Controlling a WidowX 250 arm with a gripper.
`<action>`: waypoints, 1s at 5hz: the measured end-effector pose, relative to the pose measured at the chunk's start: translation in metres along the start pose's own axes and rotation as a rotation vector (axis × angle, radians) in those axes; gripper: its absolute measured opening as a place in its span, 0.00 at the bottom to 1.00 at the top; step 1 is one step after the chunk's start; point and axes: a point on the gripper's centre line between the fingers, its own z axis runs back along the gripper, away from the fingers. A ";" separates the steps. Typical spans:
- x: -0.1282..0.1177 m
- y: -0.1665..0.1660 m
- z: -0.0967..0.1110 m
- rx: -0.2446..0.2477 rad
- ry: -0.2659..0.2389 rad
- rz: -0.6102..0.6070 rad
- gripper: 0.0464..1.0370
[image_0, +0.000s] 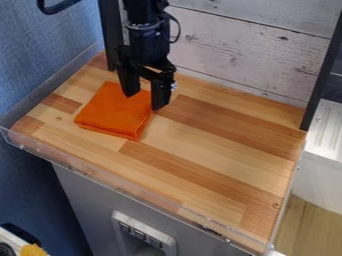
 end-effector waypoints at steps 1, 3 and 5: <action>-0.002 0.013 0.001 0.010 -0.019 -0.046 0.96; -0.007 0.032 0.001 0.013 -0.035 -0.112 0.91; -0.008 0.045 -0.017 0.010 -0.032 -0.152 0.32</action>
